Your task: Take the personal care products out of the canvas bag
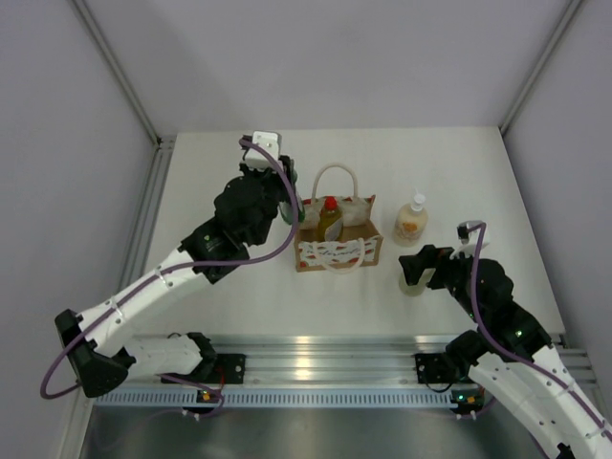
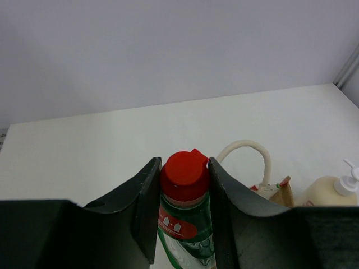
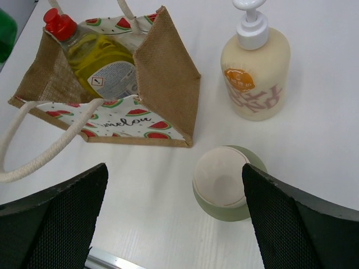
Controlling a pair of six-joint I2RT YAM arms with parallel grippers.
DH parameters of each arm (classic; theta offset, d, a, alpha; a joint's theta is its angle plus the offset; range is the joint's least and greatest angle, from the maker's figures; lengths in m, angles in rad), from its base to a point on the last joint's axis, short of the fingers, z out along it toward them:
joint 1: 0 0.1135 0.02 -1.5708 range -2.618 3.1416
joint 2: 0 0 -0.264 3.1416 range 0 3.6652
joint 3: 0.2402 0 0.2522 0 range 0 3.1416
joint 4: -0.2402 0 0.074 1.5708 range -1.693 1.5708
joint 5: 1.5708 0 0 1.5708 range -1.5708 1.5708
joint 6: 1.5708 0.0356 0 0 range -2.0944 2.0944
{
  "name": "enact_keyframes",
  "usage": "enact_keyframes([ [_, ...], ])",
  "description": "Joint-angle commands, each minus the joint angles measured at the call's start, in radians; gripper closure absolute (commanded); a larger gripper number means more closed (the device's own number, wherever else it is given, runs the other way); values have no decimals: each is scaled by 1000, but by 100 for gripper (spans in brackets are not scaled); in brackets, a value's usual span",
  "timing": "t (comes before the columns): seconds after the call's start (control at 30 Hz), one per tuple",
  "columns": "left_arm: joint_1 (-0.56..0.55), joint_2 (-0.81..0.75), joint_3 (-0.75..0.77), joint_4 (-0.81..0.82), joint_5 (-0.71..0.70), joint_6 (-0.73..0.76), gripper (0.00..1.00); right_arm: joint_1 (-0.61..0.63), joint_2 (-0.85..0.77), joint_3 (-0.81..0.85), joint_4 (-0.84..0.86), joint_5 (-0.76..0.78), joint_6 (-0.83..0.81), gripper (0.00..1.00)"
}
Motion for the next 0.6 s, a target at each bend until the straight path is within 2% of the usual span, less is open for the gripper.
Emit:
enact_keyframes([
  [0.0, 1, -42, 124, 101, -135, 37, 100, -8, -3, 34, 12, -4, -6, 1],
  [0.2, 47, 20, 181, 113, -273, 81, 100, -10, -8, 34, 15, -7, -7, 1],
  [0.3, 127, 50, 170, 112, -252, 38, 100, -10, -12, 34, 14, -8, -7, 1],
  [0.43, 292, 87, 147, 113, -206, -127, 100, -10, -15, 32, 20, -10, -15, 1],
  [0.57, 400, 122, 115, 136, -157, -213, 100, -8, -18, 32, 23, -15, -16, 0],
])
